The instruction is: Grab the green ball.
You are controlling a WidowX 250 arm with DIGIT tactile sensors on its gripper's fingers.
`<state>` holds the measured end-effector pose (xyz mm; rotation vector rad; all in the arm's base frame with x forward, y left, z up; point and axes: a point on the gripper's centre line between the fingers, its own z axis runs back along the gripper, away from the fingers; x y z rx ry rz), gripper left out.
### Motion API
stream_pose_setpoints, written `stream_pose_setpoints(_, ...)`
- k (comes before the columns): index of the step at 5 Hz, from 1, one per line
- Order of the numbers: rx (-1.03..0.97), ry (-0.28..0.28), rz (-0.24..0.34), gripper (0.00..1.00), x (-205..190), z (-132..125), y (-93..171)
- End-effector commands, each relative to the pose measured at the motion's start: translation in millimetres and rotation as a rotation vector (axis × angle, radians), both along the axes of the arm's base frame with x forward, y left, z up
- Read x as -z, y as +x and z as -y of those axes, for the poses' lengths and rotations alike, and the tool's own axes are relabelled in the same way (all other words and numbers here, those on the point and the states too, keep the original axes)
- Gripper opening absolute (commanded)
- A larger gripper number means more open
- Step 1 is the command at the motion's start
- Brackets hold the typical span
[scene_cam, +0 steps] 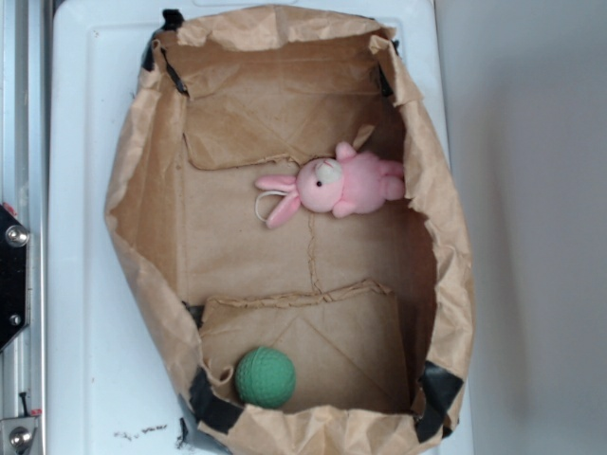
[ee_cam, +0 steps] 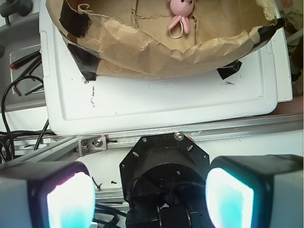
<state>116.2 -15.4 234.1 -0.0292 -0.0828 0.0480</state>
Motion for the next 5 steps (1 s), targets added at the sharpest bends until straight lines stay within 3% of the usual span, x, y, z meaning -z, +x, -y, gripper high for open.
stream_pose_setpoints(1,0.0,0.0,0.0,1.0,0,0,0)
stream_pose_setpoints(3,-0.145,-0.004,0.047,1.0,25,4,90)
stream_pose_setpoints(5,-0.234,0.025,0.079,1.0,55,-14,153)
